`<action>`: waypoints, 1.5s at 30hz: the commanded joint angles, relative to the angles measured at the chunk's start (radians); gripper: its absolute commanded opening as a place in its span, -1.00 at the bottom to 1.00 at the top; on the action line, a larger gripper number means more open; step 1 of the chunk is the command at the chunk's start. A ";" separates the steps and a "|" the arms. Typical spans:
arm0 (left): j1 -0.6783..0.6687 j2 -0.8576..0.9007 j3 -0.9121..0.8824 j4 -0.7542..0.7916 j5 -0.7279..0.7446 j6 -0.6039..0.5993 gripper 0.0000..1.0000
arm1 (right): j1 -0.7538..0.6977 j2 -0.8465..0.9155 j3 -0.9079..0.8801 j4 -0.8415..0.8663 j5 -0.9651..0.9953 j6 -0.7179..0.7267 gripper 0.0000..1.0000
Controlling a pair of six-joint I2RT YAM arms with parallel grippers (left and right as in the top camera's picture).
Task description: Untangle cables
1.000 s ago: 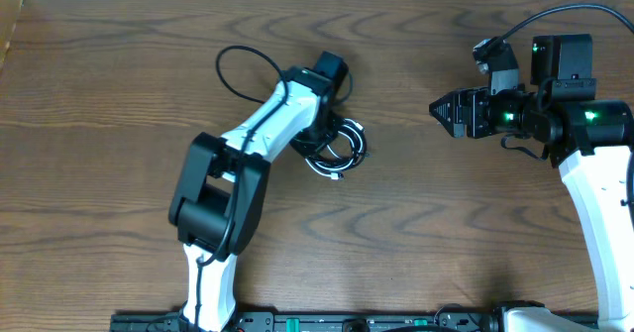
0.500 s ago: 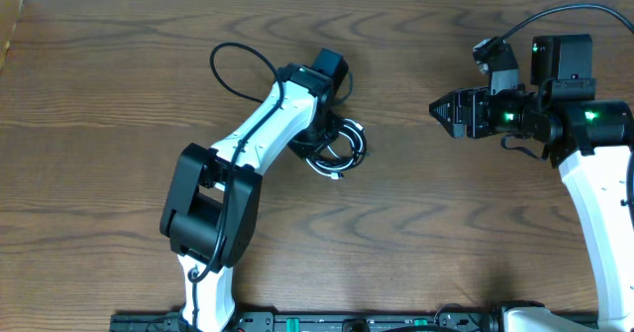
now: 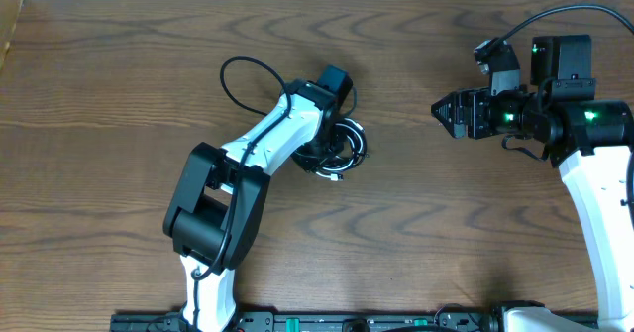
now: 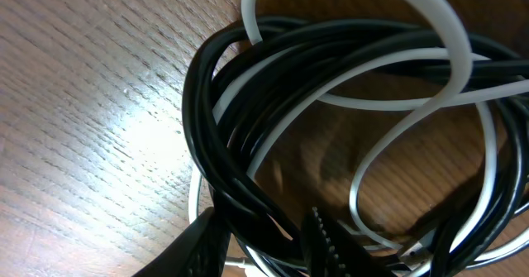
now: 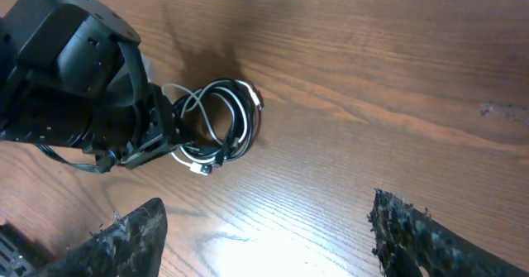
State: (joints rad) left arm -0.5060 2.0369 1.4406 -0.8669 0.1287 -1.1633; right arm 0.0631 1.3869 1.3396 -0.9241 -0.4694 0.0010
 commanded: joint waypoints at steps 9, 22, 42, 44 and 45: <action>0.003 0.078 -0.011 0.017 0.013 -0.016 -0.85 | 0.010 0.001 -0.008 -0.005 0.008 0.010 0.51; 0.029 -0.096 0.032 0.047 0.017 0.097 -0.85 | 0.032 0.021 -0.008 0.012 0.006 0.070 0.51; 0.034 -0.278 0.032 0.194 0.156 0.155 -0.85 | 0.181 0.275 -0.008 0.201 -0.083 0.369 0.41; 0.035 -0.278 0.032 0.233 0.195 0.169 -0.85 | 0.190 0.311 -0.008 0.217 -0.083 0.405 0.40; 0.037 -0.278 0.032 0.251 0.212 0.169 -0.85 | 0.193 0.325 -0.008 0.224 -0.083 0.417 0.38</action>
State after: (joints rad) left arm -0.4778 1.7592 1.4593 -0.6422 0.2649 -1.0336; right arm 0.2432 1.6726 1.3388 -0.7113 -0.5419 0.3302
